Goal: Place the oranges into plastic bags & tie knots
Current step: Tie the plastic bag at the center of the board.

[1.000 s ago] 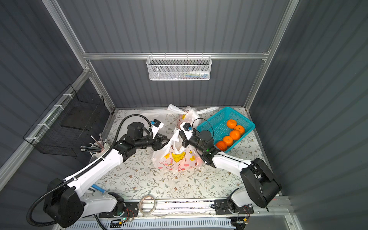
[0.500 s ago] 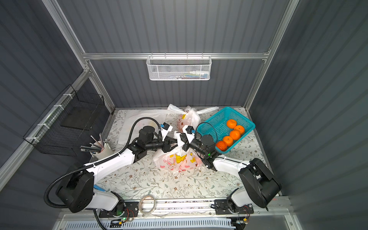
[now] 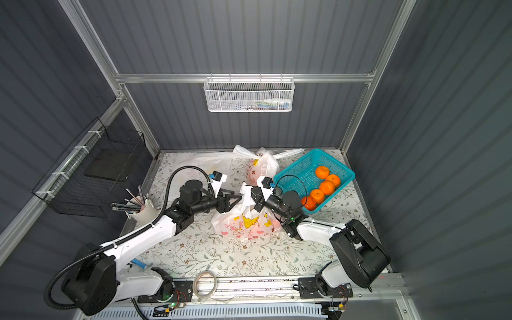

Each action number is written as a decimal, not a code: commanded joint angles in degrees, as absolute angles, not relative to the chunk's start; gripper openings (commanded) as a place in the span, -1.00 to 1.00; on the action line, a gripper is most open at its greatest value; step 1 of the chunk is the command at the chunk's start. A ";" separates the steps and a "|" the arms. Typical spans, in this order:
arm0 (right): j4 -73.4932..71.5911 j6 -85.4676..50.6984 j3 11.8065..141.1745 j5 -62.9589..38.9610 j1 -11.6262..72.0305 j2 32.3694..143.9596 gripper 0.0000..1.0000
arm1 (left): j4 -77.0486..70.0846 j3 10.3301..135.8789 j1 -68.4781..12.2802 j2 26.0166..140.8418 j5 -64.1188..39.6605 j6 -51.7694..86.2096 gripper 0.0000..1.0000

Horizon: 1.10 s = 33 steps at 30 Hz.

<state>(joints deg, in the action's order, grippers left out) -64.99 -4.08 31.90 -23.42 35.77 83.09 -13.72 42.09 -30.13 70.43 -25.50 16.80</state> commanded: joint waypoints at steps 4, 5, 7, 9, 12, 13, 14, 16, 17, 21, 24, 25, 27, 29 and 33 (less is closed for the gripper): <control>-68.68 -4.06 30.89 -24.09 35.65 82.89 -1.00 | -11.35 40.09 -25.71 62.55 -24.98 23.43 0.51; -68.81 -3.87 30.85 -24.19 35.61 82.78 -1.00 | -12.31 40.08 -25.66 62.18 -24.95 25.98 0.53; -68.89 -3.55 30.81 -24.24 35.65 82.67 -1.00 | -15.67 39.92 -25.66 62.38 -25.48 34.31 0.57; -68.90 -3.52 30.93 -24.35 35.60 82.53 -1.00 | -21.05 39.45 -25.66 63.83 -25.77 45.34 0.60; -69.16 -3.58 30.84 -24.26 35.66 82.65 -1.00 | -28.91 40.29 -25.66 68.36 -29.83 61.84 0.59; -69.25 -3.69 30.84 -24.28 35.68 82.69 -1.00 | -32.78 40.38 -25.87 69.94 -31.01 65.85 0.59; -69.35 -3.68 30.85 -24.36 35.64 82.93 -1.00 | -36.52 39.98 -26.28 70.96 -31.51 69.03 0.59; -69.58 -3.78 31.01 -24.37 35.63 83.15 -1.00 | -42.65 39.04 -26.89 72.68 -31.83 74.34 0.59; -69.74 -3.85 30.99 -24.34 35.70 83.38 -1.00 | -43.42 39.12 -27.13 73.18 -32.14 75.30 0.59; -70.31 -4.30 31.33 -24.35 35.75 83.81 -1.00 | -43.94 39.28 -28.93 75.16 -31.39 77.32 0.62; -70.03 -4.15 31.54 -24.36 35.75 83.88 -1.00 | -48.74 39.37 -30.54 78.52 -32.35 79.90 0.63; -69.69 -4.14 31.59 -24.22 35.74 83.85 -1.00 | -51.49 39.44 -31.25 79.93 -32.75 81.12 0.63; -69.57 -3.79 31.50 -24.00 35.73 83.66 -1.00 | -56.17 39.79 -32.45 82.41 -33.46 83.40 0.62; -69.70 -3.78 31.39 -23.78 35.74 83.65 -1.00 | -60.31 40.25 -33.75 84.98 -33.77 85.60 0.61; -69.24 -3.45 31.33 -23.73 35.69 83.17 -1.00 | -66.73 39.91 -34.63 87.97 -33.02 89.71 0.48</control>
<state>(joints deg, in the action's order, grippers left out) -67.83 -3.86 31.29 -23.97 35.77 83.09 -57.74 39.59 -34.26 87.50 -32.21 85.10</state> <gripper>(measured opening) 0.049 0.746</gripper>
